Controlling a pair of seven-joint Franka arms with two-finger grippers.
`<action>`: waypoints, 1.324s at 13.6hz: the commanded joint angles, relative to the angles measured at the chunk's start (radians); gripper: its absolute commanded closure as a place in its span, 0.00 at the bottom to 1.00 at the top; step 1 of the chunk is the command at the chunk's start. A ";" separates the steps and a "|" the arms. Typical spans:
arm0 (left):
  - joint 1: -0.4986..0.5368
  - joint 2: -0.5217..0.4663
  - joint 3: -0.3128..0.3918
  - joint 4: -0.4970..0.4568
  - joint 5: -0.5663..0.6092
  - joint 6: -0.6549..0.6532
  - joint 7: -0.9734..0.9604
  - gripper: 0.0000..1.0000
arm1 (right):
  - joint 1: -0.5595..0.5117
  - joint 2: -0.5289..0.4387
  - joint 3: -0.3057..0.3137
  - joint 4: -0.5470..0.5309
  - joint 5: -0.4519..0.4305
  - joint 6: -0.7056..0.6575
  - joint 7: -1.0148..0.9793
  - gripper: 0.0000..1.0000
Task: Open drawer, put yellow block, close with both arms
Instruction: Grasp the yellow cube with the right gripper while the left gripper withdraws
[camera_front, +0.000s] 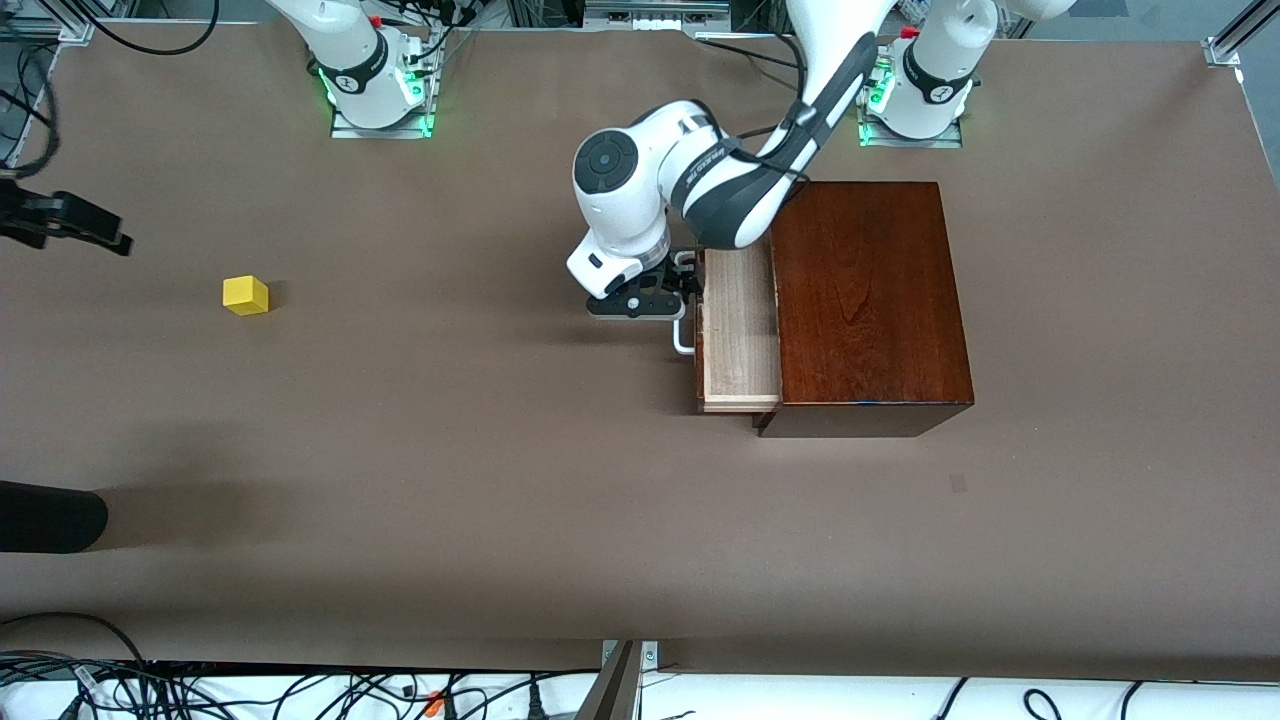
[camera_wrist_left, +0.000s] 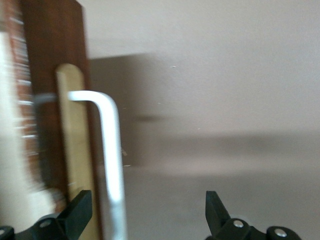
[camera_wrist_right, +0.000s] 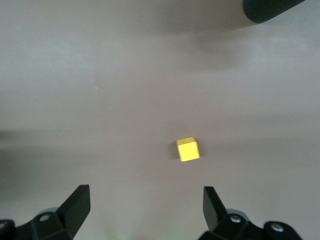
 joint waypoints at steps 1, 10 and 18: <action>0.002 -0.032 0.005 0.095 -0.011 -0.153 0.032 0.00 | -0.007 -0.036 -0.075 -0.056 -0.006 0.023 -0.120 0.00; 0.318 -0.262 -0.007 0.117 -0.041 -0.410 0.380 0.00 | -0.007 -0.159 -0.112 -0.664 -0.009 0.561 -0.226 0.00; 0.651 -0.398 0.041 0.055 -0.213 -0.550 0.773 0.00 | -0.009 0.056 -0.146 -0.813 0.000 0.917 -0.312 0.00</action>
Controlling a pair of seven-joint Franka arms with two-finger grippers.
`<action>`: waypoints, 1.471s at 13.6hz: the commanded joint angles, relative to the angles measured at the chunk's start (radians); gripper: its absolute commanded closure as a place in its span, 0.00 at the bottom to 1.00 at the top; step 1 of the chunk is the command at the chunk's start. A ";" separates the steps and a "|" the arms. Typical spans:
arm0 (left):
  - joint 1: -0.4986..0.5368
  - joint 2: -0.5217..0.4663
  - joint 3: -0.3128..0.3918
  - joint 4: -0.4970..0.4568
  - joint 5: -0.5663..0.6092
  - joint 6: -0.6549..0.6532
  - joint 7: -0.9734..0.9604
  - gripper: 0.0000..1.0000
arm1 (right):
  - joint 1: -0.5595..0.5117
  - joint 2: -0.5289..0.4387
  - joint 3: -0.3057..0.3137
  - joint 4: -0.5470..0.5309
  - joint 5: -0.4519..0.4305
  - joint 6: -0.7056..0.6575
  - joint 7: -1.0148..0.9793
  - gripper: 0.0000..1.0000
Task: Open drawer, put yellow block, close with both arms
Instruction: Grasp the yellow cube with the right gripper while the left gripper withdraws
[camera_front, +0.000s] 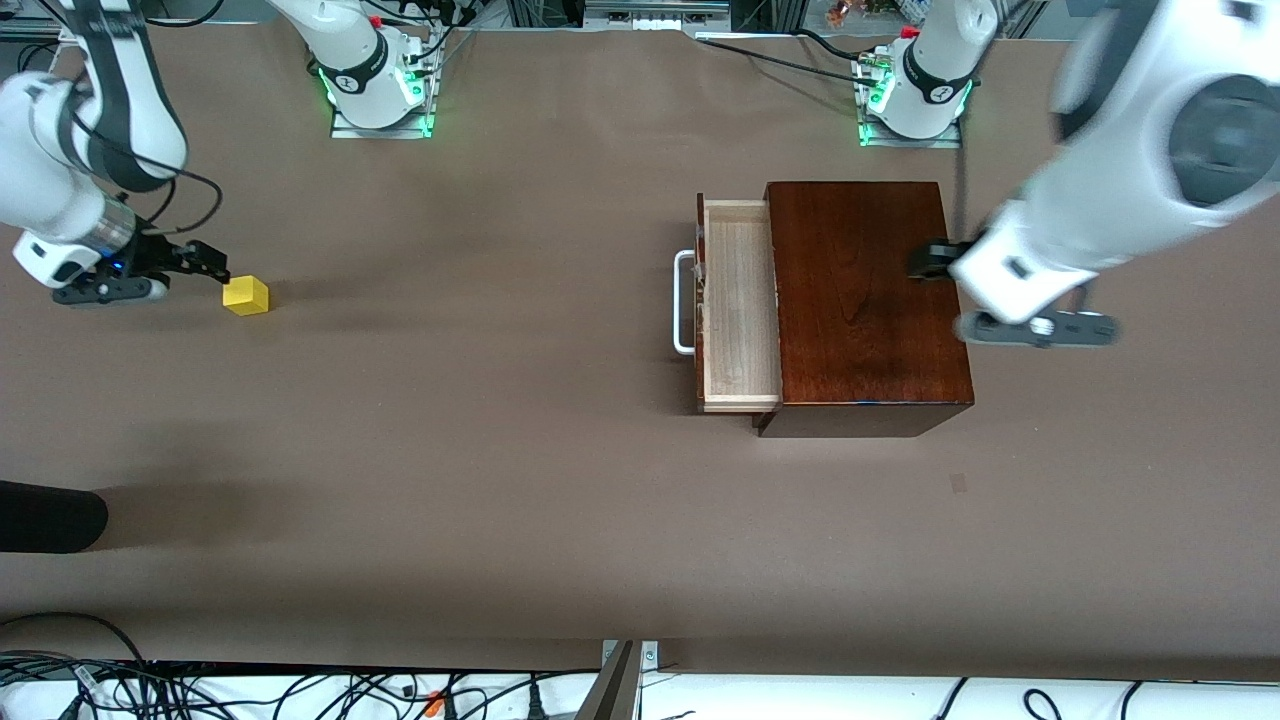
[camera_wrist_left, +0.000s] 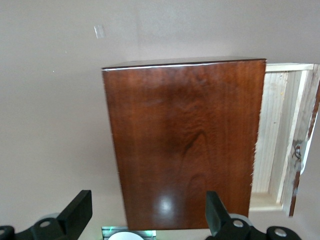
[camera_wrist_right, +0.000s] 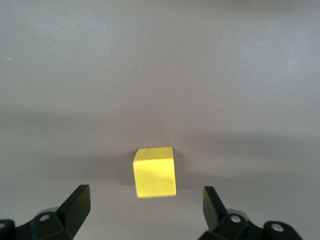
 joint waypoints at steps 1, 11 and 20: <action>0.032 -0.131 0.078 -0.139 -0.039 0.037 0.108 0.00 | -0.003 0.041 -0.003 -0.058 0.006 0.118 -0.015 0.00; 0.053 -0.328 0.129 -0.399 0.013 0.298 0.111 0.00 | -0.004 0.247 0.001 -0.048 0.101 0.253 -0.001 0.13; 0.052 -0.330 0.120 -0.393 0.007 0.264 0.095 0.00 | 0.000 0.047 0.010 0.075 0.101 -0.094 0.015 0.91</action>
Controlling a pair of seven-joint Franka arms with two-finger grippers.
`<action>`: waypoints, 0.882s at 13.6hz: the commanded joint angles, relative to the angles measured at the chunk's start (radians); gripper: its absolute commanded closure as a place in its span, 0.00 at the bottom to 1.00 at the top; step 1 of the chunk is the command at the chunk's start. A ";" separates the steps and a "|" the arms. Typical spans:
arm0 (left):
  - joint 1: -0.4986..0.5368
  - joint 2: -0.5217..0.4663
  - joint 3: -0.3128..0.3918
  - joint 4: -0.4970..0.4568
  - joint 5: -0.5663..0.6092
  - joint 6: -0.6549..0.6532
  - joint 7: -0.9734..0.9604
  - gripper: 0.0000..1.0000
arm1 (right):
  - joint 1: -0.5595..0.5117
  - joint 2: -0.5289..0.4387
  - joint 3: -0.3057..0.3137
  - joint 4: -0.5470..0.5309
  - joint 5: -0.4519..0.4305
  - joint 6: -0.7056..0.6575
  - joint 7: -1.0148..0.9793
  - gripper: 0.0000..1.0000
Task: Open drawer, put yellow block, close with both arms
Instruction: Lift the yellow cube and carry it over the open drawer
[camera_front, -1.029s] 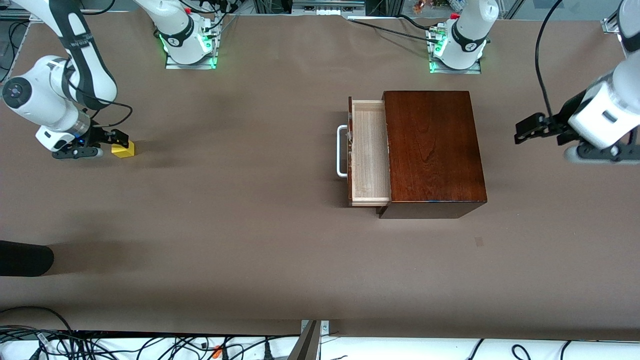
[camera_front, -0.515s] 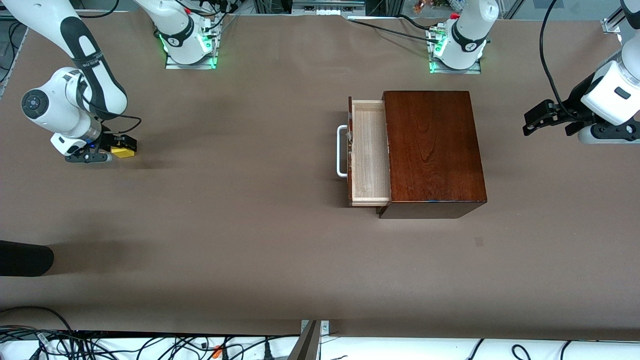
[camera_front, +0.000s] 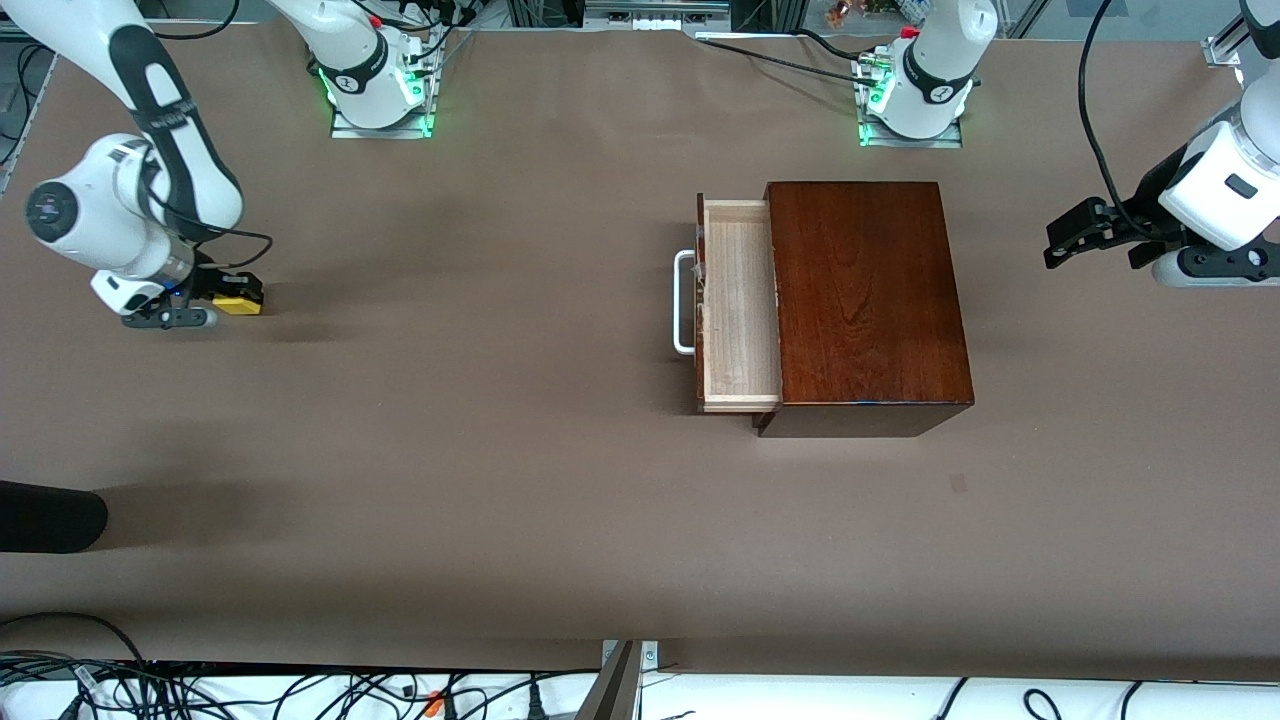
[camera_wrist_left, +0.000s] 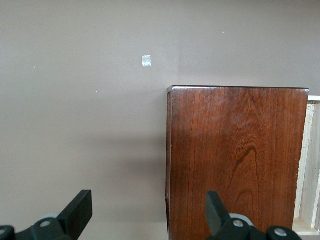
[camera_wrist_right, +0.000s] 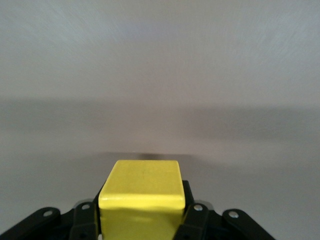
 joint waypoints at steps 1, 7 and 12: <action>0.004 -0.012 -0.008 0.001 0.015 -0.021 0.000 0.00 | -0.001 -0.141 0.014 0.094 0.012 -0.225 0.040 0.91; 0.001 -0.012 -0.009 0.007 0.014 -0.022 -0.001 0.00 | 0.074 -0.149 0.025 0.554 -0.003 -0.776 0.275 0.91; -0.001 -0.011 -0.009 0.008 0.012 -0.022 -0.001 0.00 | 0.327 -0.129 0.025 0.700 0.015 -0.896 0.878 0.91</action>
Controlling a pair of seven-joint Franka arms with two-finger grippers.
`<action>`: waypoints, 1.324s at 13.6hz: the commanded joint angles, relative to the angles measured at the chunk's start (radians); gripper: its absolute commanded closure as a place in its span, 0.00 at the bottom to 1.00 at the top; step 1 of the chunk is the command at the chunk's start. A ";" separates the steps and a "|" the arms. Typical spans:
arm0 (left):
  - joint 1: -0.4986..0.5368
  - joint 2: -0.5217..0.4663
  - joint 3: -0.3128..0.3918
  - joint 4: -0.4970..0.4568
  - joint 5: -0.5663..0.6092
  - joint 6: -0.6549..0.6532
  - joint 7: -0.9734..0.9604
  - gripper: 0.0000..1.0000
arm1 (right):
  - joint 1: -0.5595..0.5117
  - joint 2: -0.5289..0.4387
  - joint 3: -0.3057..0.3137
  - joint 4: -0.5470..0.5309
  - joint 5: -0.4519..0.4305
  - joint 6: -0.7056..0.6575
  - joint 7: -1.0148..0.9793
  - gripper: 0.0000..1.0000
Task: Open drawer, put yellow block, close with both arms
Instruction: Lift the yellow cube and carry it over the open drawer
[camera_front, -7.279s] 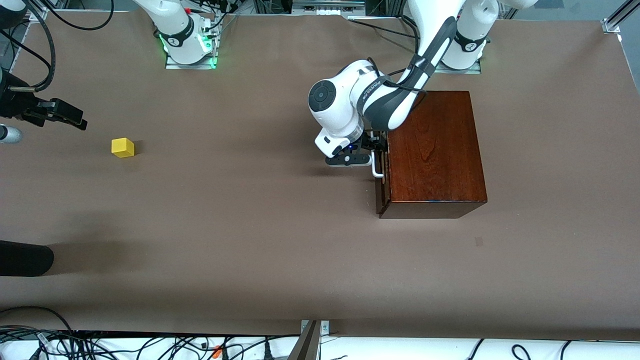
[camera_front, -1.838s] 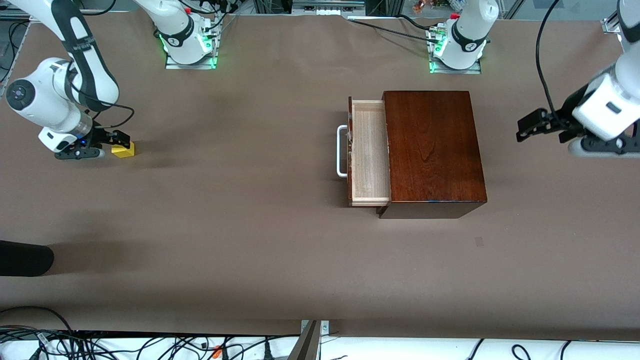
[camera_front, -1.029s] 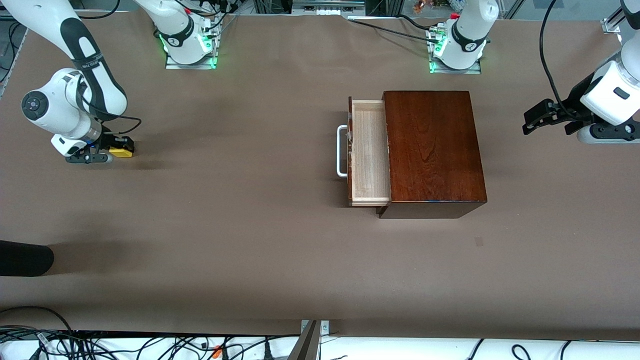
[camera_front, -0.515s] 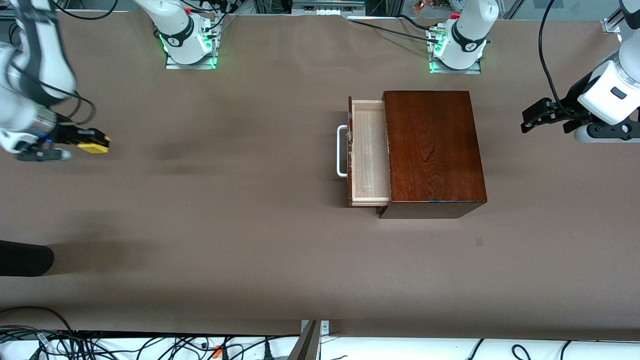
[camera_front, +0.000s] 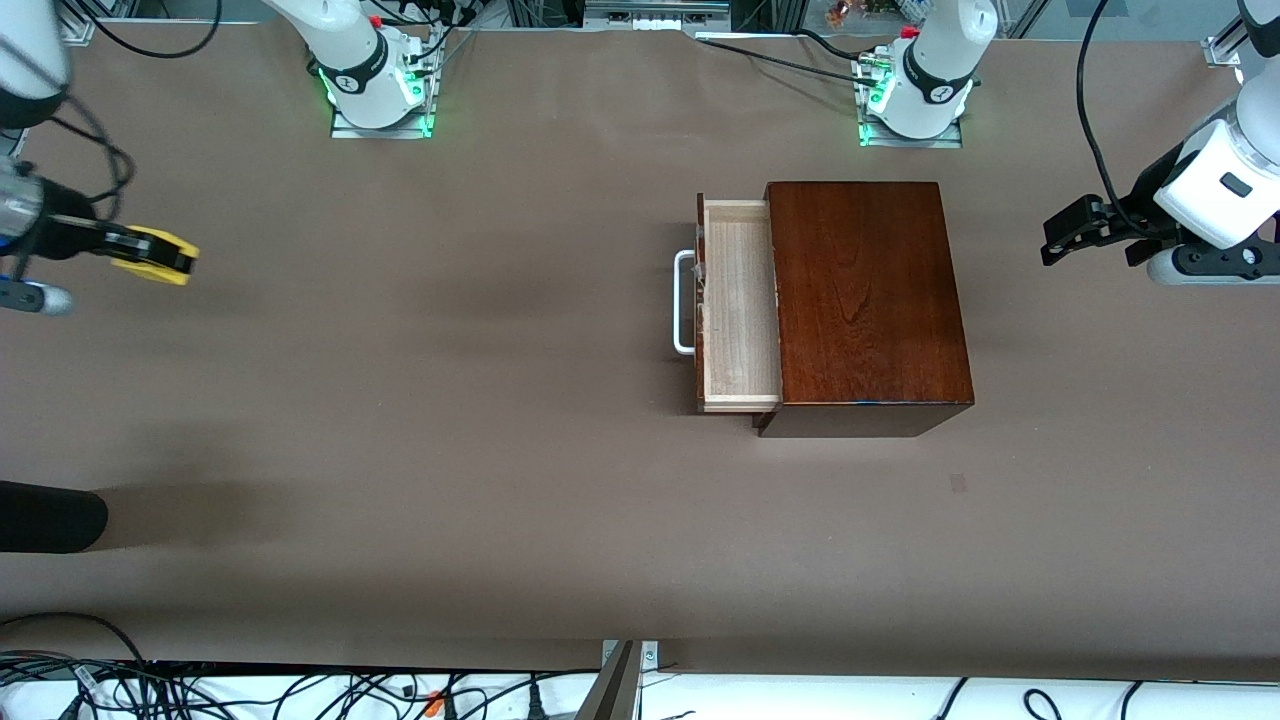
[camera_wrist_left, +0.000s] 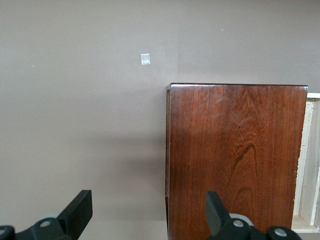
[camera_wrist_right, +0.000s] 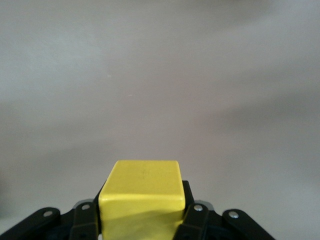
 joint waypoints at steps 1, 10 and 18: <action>0.001 -0.010 -0.006 0.007 0.012 -0.016 -0.003 0.00 | 0.143 0.044 -0.010 0.094 0.018 -0.056 0.327 0.91; 0.001 -0.009 -0.006 0.009 0.012 -0.016 -0.008 0.00 | 0.610 0.267 -0.010 0.327 0.124 0.005 1.381 0.92; 0.001 -0.009 -0.006 0.009 0.012 -0.016 -0.008 0.00 | 0.826 0.493 -0.010 0.490 0.167 0.267 1.955 0.92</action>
